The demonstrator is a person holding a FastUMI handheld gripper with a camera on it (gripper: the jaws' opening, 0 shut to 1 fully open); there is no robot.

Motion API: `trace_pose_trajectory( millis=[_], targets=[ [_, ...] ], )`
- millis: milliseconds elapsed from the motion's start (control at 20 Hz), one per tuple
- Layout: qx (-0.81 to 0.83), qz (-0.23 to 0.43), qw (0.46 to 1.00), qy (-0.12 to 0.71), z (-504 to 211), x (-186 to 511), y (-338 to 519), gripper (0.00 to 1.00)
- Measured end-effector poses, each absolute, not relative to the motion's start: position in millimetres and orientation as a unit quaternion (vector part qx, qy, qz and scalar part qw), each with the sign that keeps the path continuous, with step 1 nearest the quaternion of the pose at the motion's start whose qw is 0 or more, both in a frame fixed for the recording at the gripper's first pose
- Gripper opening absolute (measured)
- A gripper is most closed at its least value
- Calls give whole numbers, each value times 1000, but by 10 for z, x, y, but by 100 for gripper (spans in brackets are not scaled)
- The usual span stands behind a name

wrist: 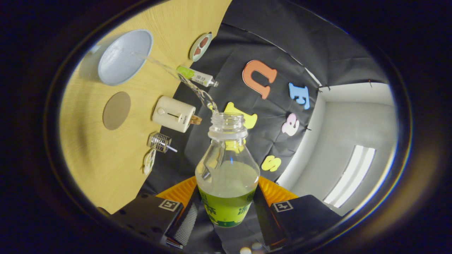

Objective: Take the bottle from table, then pour the juice into the cup, finally place the bottle on the coaster

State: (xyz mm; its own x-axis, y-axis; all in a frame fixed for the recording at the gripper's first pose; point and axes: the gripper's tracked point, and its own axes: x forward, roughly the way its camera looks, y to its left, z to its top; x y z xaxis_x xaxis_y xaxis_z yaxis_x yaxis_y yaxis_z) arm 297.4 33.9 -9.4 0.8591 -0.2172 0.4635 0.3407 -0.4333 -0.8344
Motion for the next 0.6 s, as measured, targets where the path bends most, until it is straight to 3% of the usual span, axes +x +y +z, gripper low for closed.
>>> trace_pose_trajectory(
  millis=[600],
  targets=[
    [-819,-277,500,-39,55,2931,248,80]
  ],
)
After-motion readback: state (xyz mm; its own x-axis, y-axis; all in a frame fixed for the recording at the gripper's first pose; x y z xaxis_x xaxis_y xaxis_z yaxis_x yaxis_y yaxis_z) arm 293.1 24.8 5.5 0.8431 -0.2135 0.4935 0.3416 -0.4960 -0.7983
